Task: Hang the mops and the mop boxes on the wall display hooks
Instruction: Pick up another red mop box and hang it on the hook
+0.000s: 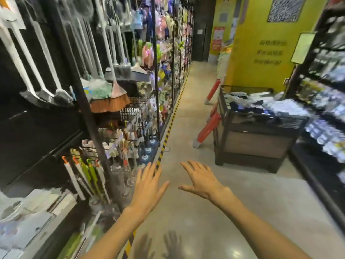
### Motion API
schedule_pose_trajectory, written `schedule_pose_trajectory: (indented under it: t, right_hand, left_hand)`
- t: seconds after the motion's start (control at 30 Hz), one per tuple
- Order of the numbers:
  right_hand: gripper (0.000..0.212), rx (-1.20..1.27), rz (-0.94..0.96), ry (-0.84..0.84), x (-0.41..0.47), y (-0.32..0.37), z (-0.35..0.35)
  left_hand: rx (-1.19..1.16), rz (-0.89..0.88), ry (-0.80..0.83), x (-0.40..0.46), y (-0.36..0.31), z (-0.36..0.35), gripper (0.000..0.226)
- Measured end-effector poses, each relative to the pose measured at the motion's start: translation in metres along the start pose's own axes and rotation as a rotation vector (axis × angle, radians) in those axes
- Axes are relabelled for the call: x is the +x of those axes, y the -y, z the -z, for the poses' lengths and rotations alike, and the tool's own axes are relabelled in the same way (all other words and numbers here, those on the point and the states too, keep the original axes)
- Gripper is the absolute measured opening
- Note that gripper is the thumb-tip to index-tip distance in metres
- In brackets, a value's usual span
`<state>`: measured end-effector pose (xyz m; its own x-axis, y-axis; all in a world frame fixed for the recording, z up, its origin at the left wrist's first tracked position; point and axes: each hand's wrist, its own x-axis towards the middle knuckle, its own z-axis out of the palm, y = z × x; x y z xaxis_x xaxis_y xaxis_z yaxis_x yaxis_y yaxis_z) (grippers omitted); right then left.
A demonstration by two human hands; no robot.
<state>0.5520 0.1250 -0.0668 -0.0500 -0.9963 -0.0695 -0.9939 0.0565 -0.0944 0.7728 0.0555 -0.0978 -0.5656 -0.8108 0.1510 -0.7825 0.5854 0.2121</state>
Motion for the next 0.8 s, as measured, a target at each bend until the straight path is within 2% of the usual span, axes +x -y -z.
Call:
schedule_pose_trajectory:
  t: [0.23,0.53,0.8]
  right_hand:
    - [0.093,-0.049,-0.103,0.012,0.092,-0.094,0.000]
    - [0.092,-0.077,-0.243,0.047,0.240,-0.208,0.019]
    - [0.092,-0.018,-0.316,0.081,0.363,-0.314,0.011]
  left_hand:
    - [-0.035,-0.124,0.039,0.155,-0.017,-0.054,0.098]
    - [-0.145,-0.213,0.086,0.367,-0.020,-0.094,0.088]
    - [-0.143,-0.277,0.131,0.527,-0.033,-0.136,0.084]
